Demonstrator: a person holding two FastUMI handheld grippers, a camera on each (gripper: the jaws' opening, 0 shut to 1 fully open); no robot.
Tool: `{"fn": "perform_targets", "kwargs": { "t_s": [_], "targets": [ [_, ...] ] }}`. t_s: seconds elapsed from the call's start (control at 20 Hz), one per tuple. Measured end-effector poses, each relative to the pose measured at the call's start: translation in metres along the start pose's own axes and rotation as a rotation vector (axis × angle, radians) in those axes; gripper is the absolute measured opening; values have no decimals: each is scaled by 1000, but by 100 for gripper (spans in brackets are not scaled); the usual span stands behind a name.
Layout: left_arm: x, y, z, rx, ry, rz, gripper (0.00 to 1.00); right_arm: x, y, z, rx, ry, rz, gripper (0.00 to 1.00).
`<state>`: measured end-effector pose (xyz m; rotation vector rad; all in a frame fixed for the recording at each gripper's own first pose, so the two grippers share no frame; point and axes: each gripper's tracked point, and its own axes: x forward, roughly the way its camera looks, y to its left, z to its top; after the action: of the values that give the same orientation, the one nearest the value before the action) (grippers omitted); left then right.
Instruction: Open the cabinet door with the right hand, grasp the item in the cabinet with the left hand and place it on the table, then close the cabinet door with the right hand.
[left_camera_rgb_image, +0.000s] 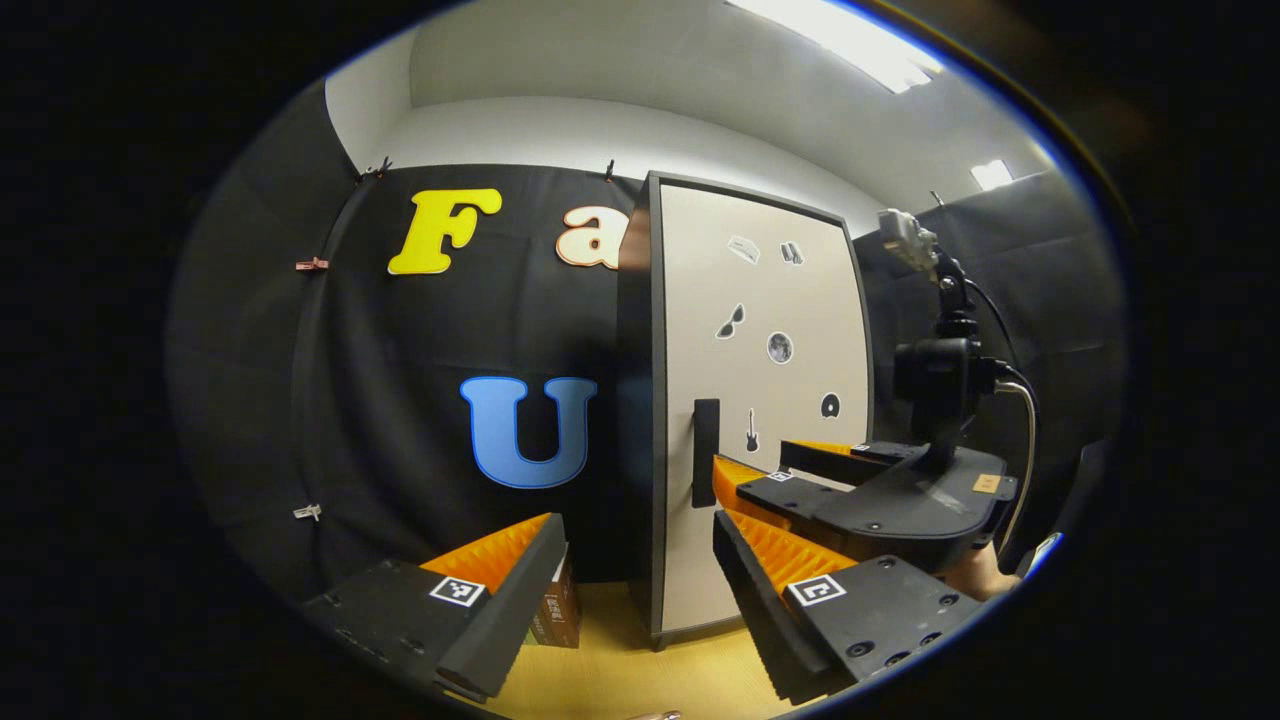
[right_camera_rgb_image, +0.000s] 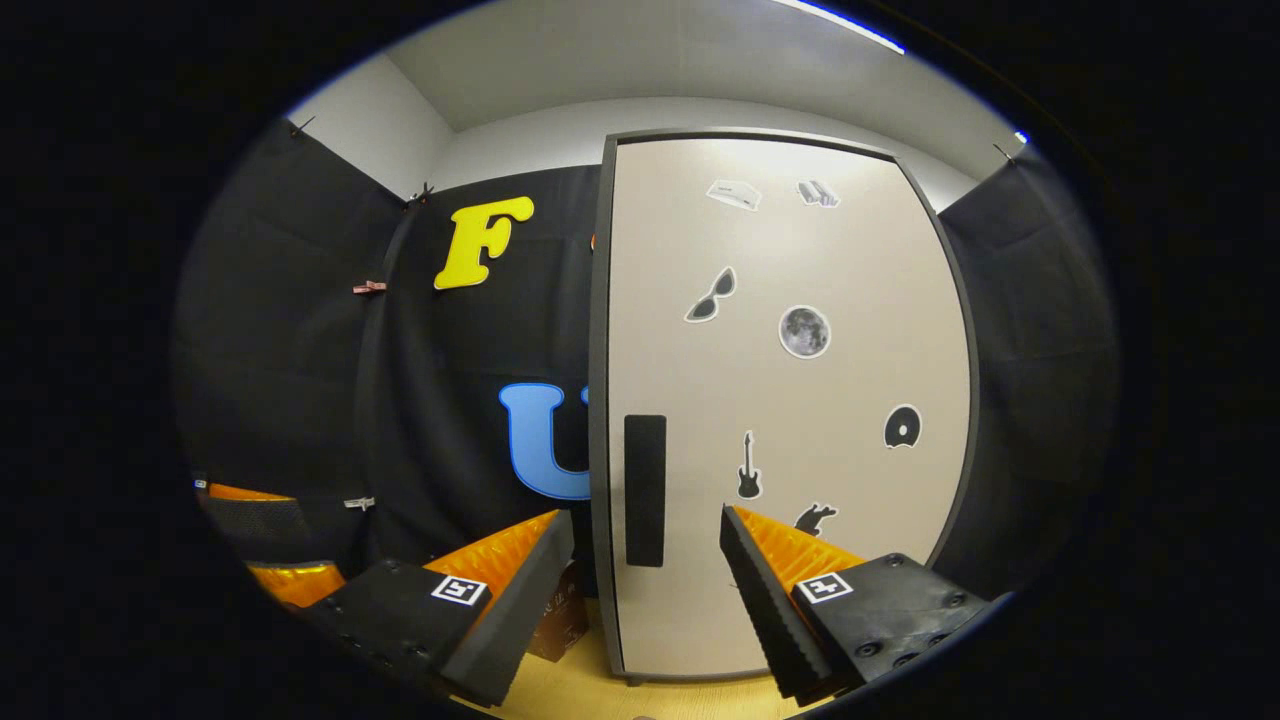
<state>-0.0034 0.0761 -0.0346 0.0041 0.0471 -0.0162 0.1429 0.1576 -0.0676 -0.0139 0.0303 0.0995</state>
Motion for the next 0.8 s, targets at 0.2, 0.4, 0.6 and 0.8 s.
{"fn": "perform_targets", "kwargs": {
  "t_s": [0.2, 0.4, 0.6, 0.8],
  "targets": [
    [-1, 6, -3, -40, -3, -9, 94, 24, 7, -13, -25, 16, -9, 95],
    [-4, 21, -13, -35, 15, 14, 94, 45, 3, -22, -8, 19, -49, 93],
    [-5, 29, -22, -65, 40, 34, 94, 69, -2, -24, -34, 5, -76, 86],
    [-8, 38, -31, -75, 58, 56, 94, 81, -12, -38, -31, 33, -125, 78]
  ]
}}
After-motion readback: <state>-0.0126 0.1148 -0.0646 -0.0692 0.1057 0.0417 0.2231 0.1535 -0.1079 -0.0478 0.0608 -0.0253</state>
